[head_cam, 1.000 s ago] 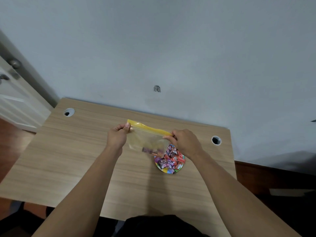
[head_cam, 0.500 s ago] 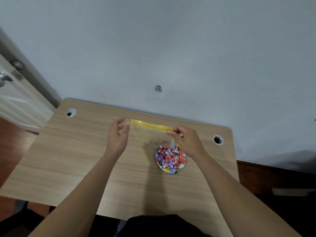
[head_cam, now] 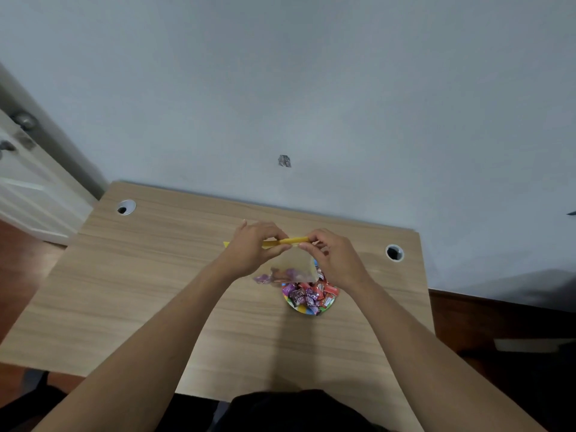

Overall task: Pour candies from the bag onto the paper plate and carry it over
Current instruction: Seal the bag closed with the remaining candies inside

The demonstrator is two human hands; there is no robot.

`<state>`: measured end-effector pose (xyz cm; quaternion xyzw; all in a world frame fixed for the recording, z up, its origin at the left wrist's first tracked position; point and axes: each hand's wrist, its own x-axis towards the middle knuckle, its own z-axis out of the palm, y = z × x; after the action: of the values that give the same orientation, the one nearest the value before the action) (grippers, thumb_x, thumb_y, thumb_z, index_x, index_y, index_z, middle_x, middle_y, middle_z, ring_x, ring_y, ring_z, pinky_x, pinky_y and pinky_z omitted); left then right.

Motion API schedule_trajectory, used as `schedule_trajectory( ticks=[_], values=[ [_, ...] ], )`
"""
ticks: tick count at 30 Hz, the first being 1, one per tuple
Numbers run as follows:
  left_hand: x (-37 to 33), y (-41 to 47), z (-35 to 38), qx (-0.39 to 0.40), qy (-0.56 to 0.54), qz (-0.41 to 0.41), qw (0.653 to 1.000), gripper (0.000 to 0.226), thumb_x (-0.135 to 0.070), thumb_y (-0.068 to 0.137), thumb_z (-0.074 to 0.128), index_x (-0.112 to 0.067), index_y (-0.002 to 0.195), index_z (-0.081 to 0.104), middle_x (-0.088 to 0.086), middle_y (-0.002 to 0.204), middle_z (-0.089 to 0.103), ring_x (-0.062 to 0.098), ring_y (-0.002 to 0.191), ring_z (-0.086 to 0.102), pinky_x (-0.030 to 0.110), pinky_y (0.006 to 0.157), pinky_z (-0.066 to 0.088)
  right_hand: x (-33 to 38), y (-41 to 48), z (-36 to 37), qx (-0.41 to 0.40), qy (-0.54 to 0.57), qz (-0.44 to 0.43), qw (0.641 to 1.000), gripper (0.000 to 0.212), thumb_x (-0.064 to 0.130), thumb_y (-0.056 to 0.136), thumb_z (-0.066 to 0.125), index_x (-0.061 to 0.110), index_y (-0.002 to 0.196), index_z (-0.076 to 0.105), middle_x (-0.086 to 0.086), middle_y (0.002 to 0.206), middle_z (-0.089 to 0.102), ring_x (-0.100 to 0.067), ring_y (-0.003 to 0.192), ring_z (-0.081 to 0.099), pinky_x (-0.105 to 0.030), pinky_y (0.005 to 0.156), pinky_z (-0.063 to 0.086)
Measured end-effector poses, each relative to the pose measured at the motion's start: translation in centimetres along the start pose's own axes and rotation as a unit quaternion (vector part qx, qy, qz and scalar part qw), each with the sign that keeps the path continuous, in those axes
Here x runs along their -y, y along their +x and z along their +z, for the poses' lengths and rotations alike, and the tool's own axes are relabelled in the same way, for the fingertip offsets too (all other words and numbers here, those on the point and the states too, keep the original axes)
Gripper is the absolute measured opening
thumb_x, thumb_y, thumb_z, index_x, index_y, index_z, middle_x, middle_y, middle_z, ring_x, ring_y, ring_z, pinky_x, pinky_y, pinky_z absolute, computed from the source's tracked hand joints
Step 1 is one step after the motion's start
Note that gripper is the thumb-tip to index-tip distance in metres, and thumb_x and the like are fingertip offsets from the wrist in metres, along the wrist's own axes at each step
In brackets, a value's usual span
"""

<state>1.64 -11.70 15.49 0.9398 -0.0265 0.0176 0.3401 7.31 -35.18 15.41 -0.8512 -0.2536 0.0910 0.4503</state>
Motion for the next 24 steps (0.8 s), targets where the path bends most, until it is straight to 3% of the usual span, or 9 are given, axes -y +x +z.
schedule_trajectory(
  ticks=[4,7,13,20,24],
  values=[
    [-0.10,0.04,0.38,-0.014,-0.062,0.008,0.998,0.020,-0.057,0.092,0.071,-0.038,0.096,0.074,-0.018,0.097,0.073,0.002,0.093,0.069,0.060,0.104,0.048,-0.06,-0.10,-0.01,0.001,0.021,0.022,1.000,0.012,0.031,0.100,0.077,0.020,0.098,0.075,0.011,0.090,0.072,-0.011,0.079,0.068,-0.022,0.075,0.051],
    [-0.21,0.05,0.49,-0.035,-0.079,0.018,0.996,0.024,-0.056,0.091,0.073,-0.034,0.096,0.078,-0.016,0.096,0.074,0.005,0.091,0.071,0.055,0.093,0.053,0.27,-0.08,0.19,0.014,0.017,0.023,0.999,0.014,0.034,0.100,0.076,0.020,0.098,0.076,0.009,0.090,0.074,-0.014,0.082,0.070,-0.025,0.076,0.054],
    [-0.36,-0.17,0.77,-0.054,-0.034,0.014,0.998,0.026,-0.058,0.094,0.068,-0.033,0.100,0.076,-0.016,0.100,0.073,0.004,0.091,0.068,0.058,0.104,0.046,0.68,0.04,0.31,0.013,0.015,0.049,0.999,0.015,0.038,0.099,0.076,0.023,0.097,0.076,0.011,0.087,0.075,-0.009,0.085,0.071,-0.022,0.075,0.053],
    [-0.09,0.45,1.02,-0.017,-0.013,0.003,1.000,0.037,-0.068,0.094,0.058,-0.035,0.102,0.074,-0.021,0.096,0.069,-0.002,0.086,0.061,0.059,0.104,0.047,0.39,0.28,0.00,0.020,0.015,0.058,0.998,0.014,0.037,0.099,0.076,0.023,0.097,0.075,0.007,0.088,0.076,-0.015,0.087,0.072,-0.029,0.078,0.057],
    [0.04,0.56,0.96,-0.017,0.041,0.005,0.999,0.043,-0.074,0.090,0.056,-0.036,0.097,0.074,-0.022,0.096,0.068,0.004,0.098,0.064,0.061,0.113,0.040,0.16,0.19,-0.02,0.033,0.008,0.053,0.998,0.014,0.037,0.099,0.076,0.024,0.096,0.075,0.009,0.086,0.074,-0.008,0.080,0.070,-0.026,0.075,0.056]
  ],
)
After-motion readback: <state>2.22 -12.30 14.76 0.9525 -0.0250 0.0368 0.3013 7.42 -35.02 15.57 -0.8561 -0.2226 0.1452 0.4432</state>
